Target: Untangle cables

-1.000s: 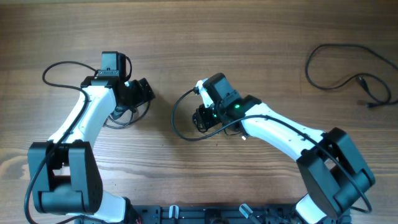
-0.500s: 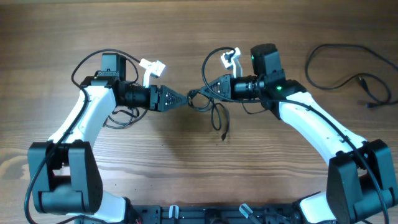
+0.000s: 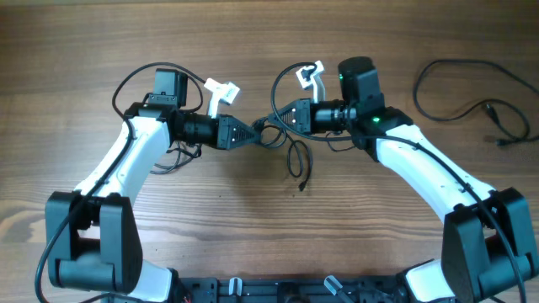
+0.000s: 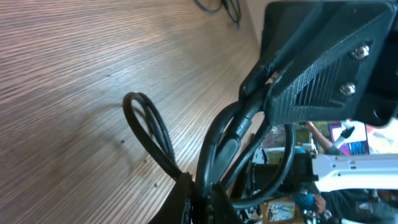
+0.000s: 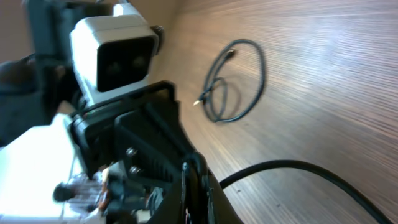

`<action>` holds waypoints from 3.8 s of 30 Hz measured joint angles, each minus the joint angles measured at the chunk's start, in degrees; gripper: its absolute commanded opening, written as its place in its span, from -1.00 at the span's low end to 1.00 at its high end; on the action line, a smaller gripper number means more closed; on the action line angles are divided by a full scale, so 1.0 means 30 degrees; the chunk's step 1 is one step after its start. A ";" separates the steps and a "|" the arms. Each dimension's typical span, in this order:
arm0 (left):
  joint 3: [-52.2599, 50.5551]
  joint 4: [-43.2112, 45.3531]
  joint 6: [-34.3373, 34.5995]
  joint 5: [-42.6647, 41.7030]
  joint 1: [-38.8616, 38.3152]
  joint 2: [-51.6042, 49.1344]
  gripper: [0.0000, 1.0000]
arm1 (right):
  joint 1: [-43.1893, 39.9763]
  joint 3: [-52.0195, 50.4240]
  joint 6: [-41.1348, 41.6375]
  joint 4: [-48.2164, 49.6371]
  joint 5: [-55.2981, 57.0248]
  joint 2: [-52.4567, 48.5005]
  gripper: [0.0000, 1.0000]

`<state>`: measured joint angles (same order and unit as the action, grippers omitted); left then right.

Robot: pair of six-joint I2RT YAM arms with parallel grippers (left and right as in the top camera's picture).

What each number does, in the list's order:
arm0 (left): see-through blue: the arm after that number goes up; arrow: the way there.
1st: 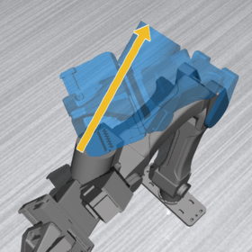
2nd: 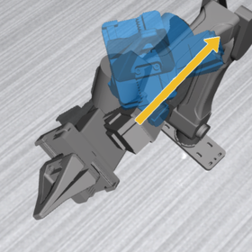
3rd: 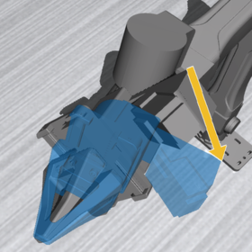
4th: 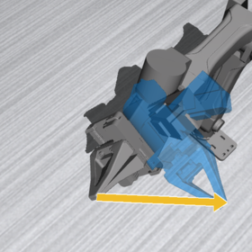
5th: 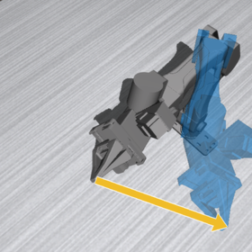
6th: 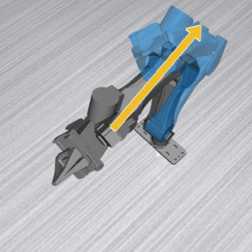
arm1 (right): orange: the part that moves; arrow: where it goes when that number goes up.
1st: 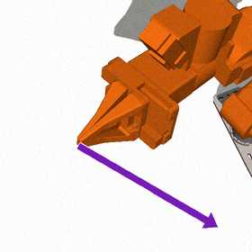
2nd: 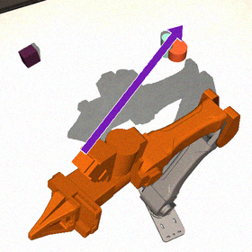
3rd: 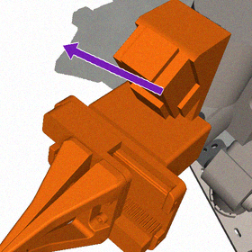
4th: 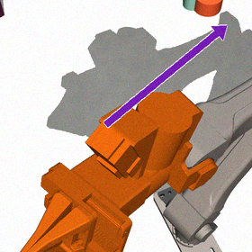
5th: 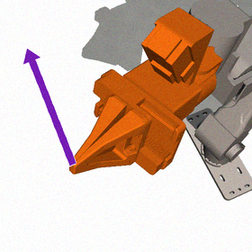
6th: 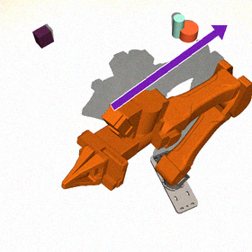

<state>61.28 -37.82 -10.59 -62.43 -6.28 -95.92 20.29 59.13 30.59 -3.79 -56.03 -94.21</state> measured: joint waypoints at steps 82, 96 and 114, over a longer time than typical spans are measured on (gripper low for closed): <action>-0.0095 0.0998 -0.2783 0.6674 -0.1064 0.0073 -0.92 | -0.0423 -0.0036 0.1770 -0.0583 -1.0222 0.0262 -0.91; -0.0095 0.1559 0.6171 1.5744 -0.1064 0.0073 0.67 | -0.0743 -0.0466 0.0656 -0.3745 -0.2244 0.0262 1.00; -0.0095 0.1756 0.6943 1.6881 -0.1064 0.0073 1.00 | 0.5581 -0.0619 0.4291 -1.3165 0.6062 0.0262 1.00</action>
<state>60.99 -32.56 10.24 -11.79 -9.47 -95.70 37.04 57.28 43.46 -43.29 -37.85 -93.43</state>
